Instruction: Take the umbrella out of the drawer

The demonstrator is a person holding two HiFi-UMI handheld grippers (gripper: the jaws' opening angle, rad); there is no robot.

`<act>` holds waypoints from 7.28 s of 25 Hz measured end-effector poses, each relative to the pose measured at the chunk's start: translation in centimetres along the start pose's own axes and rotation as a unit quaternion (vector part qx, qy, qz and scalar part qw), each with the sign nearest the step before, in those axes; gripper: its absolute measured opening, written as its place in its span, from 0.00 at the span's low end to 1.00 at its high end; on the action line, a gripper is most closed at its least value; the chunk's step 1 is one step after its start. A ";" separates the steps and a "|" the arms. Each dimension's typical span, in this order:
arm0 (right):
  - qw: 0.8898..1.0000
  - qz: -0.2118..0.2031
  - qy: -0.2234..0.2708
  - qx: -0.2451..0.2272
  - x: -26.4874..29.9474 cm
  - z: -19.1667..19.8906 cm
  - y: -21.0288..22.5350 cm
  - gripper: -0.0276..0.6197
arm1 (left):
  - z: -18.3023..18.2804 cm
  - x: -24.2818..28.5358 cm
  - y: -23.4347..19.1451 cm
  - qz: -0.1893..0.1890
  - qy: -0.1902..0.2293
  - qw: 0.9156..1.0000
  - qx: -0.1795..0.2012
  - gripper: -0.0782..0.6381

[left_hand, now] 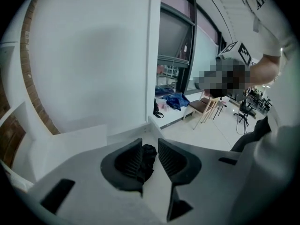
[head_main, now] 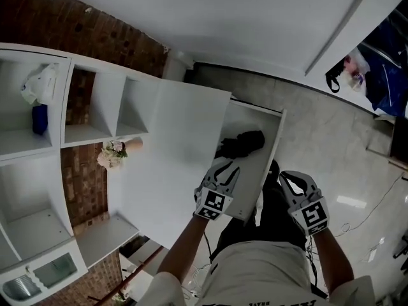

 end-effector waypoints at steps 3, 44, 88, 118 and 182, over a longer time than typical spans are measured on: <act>1.000 -0.001 -0.007 0.009 0.5 0.9 1.1 0.09 | 1.7 3.0 0.0 0.015 -0.030 0.999 0.010 0.27; 0.991 -0.022 -0.046 0.127 4.2 8.5 6.4 0.09 | 15.9 23.4 -2.5 0.100 -0.325 0.935 0.095 0.60; 0.993 -0.101 -0.028 -0.056 2.0 -0.8 -4.9 0.09 | 2.9 -9.1 3.4 -0.175 0.101 0.945 -0.259 0.50; 0.983 -0.076 0.076 -0.147 -19.3 4.0 -17.7 0.09 | 5.2 -30.0 23.2 -0.264 0.276 0.888 -0.257 0.50; 0.970 -0.121 0.153 -0.147 -27.2 -4.4 -9.9 0.09 | -1.3 -35.1 30.8 -0.379 0.319 0.822 -0.280 0.50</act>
Point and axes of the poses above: the fingertips, and each gripper's own axes: x forward along the fingers, y to its right, z out of its underside, the point moved 6 cm from there along -x, backward along the fingers, and after that the axes turned 5 degrees about x, right-handed, at the moved point
